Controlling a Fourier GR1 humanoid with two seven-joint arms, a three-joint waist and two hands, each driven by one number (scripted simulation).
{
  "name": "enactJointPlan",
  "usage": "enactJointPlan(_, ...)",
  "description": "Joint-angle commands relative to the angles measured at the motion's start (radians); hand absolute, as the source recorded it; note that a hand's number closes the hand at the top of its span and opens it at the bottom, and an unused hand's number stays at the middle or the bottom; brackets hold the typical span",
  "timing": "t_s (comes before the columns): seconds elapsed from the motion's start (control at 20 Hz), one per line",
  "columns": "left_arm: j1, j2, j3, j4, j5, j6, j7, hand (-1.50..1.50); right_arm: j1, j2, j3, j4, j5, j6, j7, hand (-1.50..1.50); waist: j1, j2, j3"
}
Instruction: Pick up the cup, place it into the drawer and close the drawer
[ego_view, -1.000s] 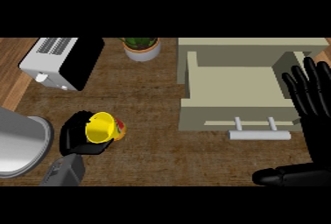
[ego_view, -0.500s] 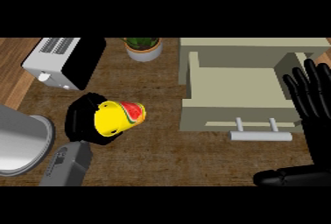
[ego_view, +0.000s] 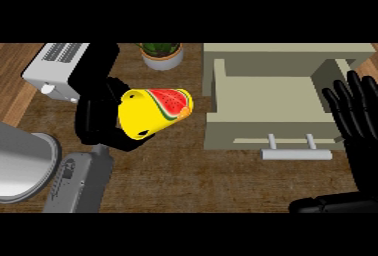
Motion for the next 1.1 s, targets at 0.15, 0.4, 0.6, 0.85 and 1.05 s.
enactJointPlan(0.15,-0.176,-0.003,-0.031,-0.056,-0.011,0.132,0.180,1.50,-0.052,-0.038,-0.072,0.081,-0.043,0.030,-0.032,-1.50,-0.006,0.004,0.000)
enactJointPlan(0.4,-0.322,-0.009,-0.067,0.030,-0.044,0.240,0.205,1.50,0.009,-0.006,-0.010,-0.076,-0.018,-0.012,0.055,-1.50,-0.015,0.003,-0.001)
enactJointPlan(0.6,-0.459,-0.009,-0.111,0.085,-0.080,0.331,0.250,1.50,-0.017,-0.001,-0.014,0.060,-0.001,0.019,-0.050,-1.50,-0.014,0.004,0.000)
enactJointPlan(0.85,-0.540,0.023,-0.058,0.188,-0.047,0.271,0.285,1.50,-0.001,-0.024,-0.041,0.037,-0.023,0.037,-0.041,-1.50,-0.012,0.004,0.000)
enactJointPlan(1.05,-0.654,-0.009,-0.137,0.347,-0.032,0.386,0.253,1.50,-0.015,-0.005,-0.014,0.024,-0.012,0.015,-0.012,-1.50,-0.022,0.006,0.000)
